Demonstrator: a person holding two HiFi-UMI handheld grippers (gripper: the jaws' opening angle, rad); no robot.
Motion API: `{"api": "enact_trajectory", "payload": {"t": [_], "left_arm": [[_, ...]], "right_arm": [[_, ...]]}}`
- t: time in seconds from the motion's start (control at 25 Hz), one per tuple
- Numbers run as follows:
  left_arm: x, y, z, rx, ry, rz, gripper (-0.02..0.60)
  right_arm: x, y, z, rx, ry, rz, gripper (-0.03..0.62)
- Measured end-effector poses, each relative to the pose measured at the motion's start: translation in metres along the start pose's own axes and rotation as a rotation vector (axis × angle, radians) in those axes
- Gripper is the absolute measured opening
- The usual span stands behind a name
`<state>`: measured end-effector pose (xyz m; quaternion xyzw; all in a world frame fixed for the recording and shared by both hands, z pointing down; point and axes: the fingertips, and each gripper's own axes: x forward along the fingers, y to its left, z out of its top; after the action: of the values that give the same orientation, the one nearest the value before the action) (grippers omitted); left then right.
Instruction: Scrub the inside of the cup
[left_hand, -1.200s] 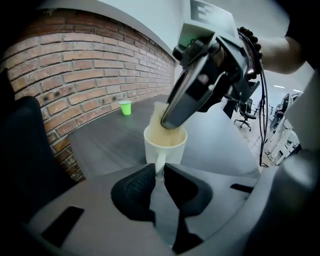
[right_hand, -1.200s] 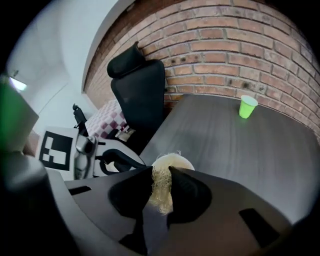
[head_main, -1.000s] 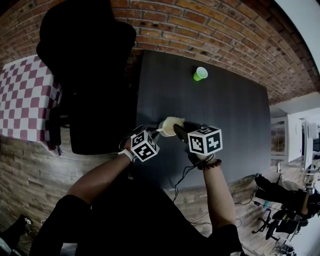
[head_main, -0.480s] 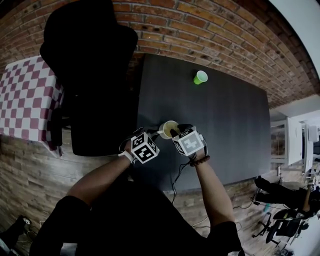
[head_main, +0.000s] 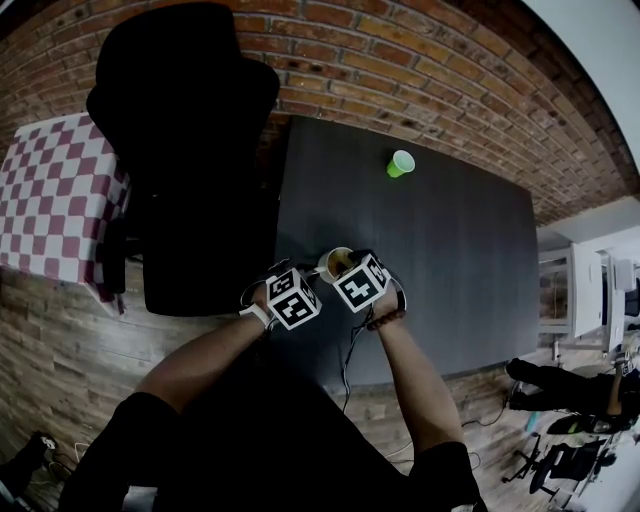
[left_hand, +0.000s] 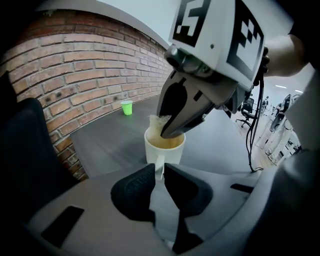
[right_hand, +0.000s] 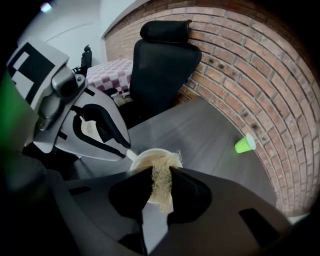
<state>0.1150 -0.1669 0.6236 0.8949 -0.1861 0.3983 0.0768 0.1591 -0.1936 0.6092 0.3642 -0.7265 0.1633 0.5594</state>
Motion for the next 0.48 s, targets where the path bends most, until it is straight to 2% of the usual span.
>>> {"api": "enact_trajectory", "payload": {"t": [0.16,0.36,0.48], "left_arm": [[-0.002,0.002,0.000,-0.003,-0.008,-0.001,0.067],[-0.004,0.003,0.001,-0.008,-0.014,-0.001,0.067],[-0.003,0.004,0.002,-0.008,-0.017,0.002,0.067]], "right_arm": [[-0.042,-0.006,0.011,-0.029,-0.102,-0.078,0.091],[-0.101,-0.037,0.017,-0.044,-0.204,-0.227,0.091],[-0.119,-0.043,0.023,-0.009,-0.252,-0.208,0.091]]}}
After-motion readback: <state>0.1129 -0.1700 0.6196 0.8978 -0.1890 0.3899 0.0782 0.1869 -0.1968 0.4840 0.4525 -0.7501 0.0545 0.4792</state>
